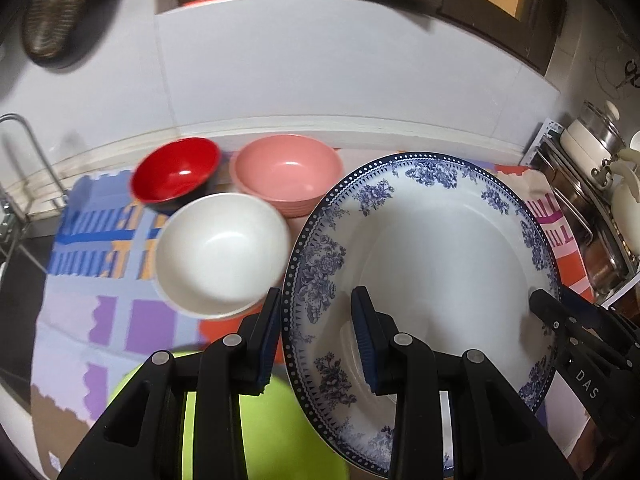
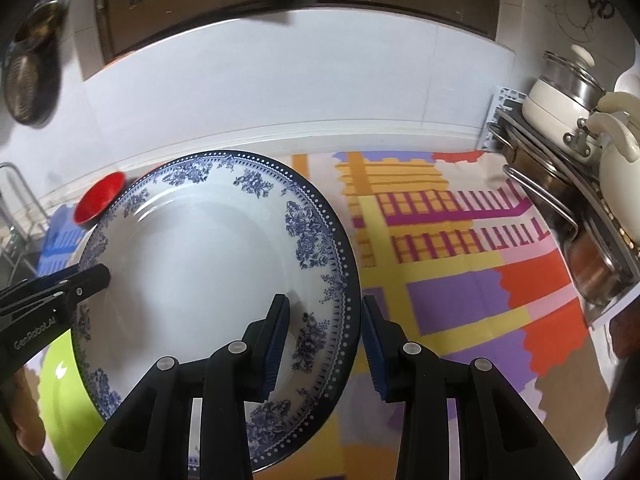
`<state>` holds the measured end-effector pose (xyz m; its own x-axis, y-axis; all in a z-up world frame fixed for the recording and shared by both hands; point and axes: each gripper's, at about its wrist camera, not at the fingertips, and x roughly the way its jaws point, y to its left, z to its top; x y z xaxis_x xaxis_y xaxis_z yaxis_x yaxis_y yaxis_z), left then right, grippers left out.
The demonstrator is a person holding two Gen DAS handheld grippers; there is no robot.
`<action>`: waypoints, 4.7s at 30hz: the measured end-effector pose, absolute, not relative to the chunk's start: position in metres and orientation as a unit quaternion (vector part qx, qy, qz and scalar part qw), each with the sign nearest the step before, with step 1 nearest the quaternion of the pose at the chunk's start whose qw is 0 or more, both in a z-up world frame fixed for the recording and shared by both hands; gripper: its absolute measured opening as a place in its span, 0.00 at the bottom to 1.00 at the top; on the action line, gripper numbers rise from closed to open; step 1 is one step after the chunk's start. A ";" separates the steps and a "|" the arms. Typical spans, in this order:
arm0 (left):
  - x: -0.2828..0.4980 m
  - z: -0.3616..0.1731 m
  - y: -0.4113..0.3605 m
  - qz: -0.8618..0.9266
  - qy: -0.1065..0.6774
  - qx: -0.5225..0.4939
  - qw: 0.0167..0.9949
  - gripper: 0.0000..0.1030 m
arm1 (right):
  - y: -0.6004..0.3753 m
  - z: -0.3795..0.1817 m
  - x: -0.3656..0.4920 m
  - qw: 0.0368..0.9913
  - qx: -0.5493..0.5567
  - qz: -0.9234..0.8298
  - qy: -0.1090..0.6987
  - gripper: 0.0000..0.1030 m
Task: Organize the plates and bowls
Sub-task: 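Lift the blue-and-white plate with both grippers and carry it over the green plate, then lower the plate onto the green plate and open both grippers, then move both grippers to the white bowl rim and close them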
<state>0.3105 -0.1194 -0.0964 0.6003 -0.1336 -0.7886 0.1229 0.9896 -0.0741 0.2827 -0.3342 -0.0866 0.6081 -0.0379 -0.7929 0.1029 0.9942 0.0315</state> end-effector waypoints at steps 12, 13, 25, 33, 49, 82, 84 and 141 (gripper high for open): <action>0.258 -0.101 -0.070 -0.026 0.447 -0.016 0.894 0.34 | -0.285 -0.087 0.255 0.893 0.022 0.013 0.449 0.36; 0.255 -0.101 -0.068 -0.023 0.447 -0.016 0.894 0.34 | -0.281 -0.087 0.253 0.893 0.021 0.017 0.450 0.36; 0.213 -0.111 -0.016 0.030 0.469 -0.033 0.882 0.34 | -0.225 -0.095 0.241 0.882 -0.009 0.080 0.464 0.36; 0.192 -0.123 0.011 0.065 0.488 -0.047 0.869 0.34 | -0.192 -0.107 0.234 0.868 -0.026 0.117 0.482 0.36; 0.183 -0.157 0.041 0.094 0.524 -0.065 0.844 0.34 | -0.154 -0.140 0.236 0.840 -0.045 0.154 0.518 0.36; 0.194 -0.166 0.039 0.098 0.529 -0.035 0.842 0.56 | -0.145 -0.159 0.245 0.831 -0.060 0.157 0.530 0.38; 0.194 -0.163 0.038 0.097 0.524 -0.030 0.845 0.58 | -0.147 -0.156 0.245 0.833 -0.058 0.157 0.528 0.39; 0.407 -0.149 0.022 -0.070 0.482 0.022 0.873 0.52 | -0.155 -0.128 0.386 0.881 0.076 0.052 0.464 0.45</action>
